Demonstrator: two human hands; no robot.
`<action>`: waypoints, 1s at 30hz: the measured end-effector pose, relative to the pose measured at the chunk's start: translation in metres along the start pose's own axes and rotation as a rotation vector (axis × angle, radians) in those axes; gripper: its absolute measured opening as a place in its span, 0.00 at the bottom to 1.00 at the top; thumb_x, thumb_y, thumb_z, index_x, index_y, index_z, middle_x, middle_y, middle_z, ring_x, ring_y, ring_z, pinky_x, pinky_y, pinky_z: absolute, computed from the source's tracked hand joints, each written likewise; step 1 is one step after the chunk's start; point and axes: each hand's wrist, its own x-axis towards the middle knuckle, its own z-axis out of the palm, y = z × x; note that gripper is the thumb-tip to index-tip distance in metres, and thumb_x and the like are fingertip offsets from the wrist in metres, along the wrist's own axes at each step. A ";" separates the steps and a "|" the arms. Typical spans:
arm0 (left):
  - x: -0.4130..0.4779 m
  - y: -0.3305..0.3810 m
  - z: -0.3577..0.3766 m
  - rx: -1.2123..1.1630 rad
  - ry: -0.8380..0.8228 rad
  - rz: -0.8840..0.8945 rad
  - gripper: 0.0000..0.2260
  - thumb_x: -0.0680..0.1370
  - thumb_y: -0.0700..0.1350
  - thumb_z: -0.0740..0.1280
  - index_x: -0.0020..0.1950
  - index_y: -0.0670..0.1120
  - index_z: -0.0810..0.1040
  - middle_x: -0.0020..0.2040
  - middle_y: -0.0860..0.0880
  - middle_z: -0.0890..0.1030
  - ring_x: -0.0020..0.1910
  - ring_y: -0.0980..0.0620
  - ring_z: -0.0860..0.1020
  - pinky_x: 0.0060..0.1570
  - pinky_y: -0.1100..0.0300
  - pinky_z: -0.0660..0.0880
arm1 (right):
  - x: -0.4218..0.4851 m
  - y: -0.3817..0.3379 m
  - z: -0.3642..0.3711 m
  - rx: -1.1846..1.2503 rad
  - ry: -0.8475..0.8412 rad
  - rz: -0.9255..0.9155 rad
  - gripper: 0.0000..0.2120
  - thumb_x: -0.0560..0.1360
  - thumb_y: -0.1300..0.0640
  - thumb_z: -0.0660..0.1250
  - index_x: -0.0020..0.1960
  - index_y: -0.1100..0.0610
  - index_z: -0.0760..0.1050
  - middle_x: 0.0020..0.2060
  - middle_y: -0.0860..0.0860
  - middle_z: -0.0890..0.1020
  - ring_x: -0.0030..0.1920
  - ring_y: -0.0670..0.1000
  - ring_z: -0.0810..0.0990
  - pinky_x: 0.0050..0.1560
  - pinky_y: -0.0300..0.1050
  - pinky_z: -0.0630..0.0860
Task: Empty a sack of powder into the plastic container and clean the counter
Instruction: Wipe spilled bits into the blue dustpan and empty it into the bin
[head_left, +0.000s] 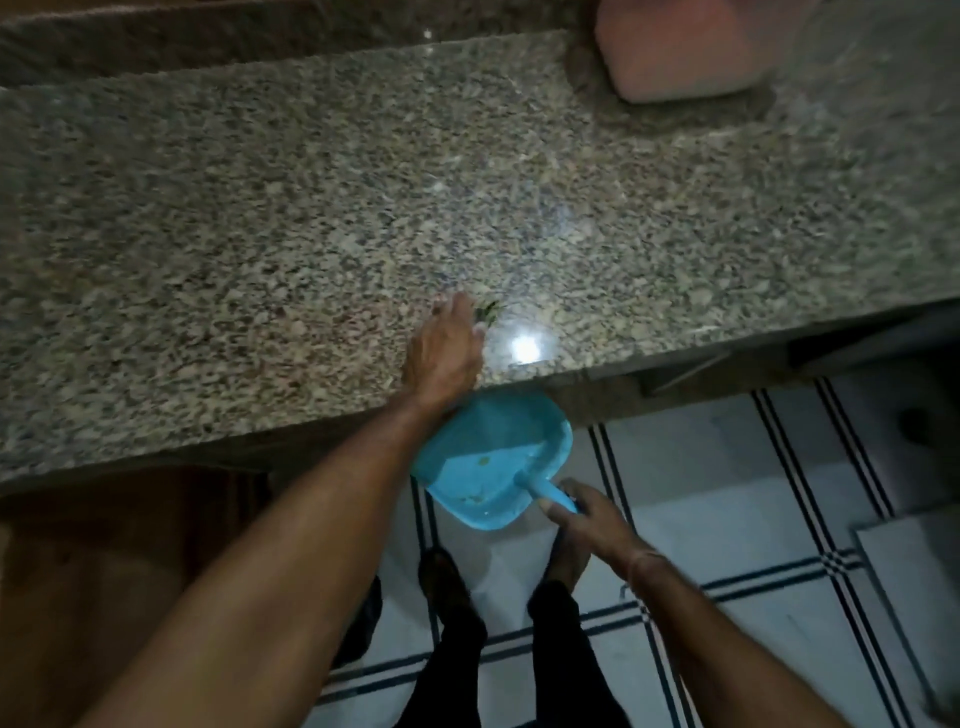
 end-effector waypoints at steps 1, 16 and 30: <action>0.000 0.003 0.000 -0.021 0.012 -0.002 0.16 0.85 0.50 0.60 0.66 0.41 0.71 0.61 0.37 0.78 0.58 0.36 0.77 0.52 0.46 0.72 | -0.001 0.006 -0.008 0.016 0.000 0.004 0.09 0.78 0.47 0.71 0.51 0.52 0.78 0.42 0.50 0.83 0.40 0.49 0.81 0.37 0.34 0.75; 0.010 0.129 0.073 0.003 0.162 -0.142 0.10 0.84 0.49 0.60 0.64 0.47 0.68 0.52 0.46 0.77 0.45 0.47 0.77 0.39 0.53 0.70 | 0.021 0.082 -0.141 0.142 0.022 0.090 0.25 0.69 0.47 0.73 0.51 0.69 0.76 0.35 0.53 0.80 0.36 0.49 0.80 0.41 0.46 0.76; 0.017 0.116 0.052 0.136 0.224 -0.433 0.06 0.85 0.46 0.61 0.59 0.45 0.71 0.44 0.47 0.79 0.34 0.52 0.73 0.29 0.60 0.64 | 0.031 0.083 -0.177 0.212 -0.029 0.046 0.09 0.78 0.55 0.71 0.49 0.62 0.78 0.36 0.51 0.79 0.38 0.49 0.78 0.42 0.44 0.75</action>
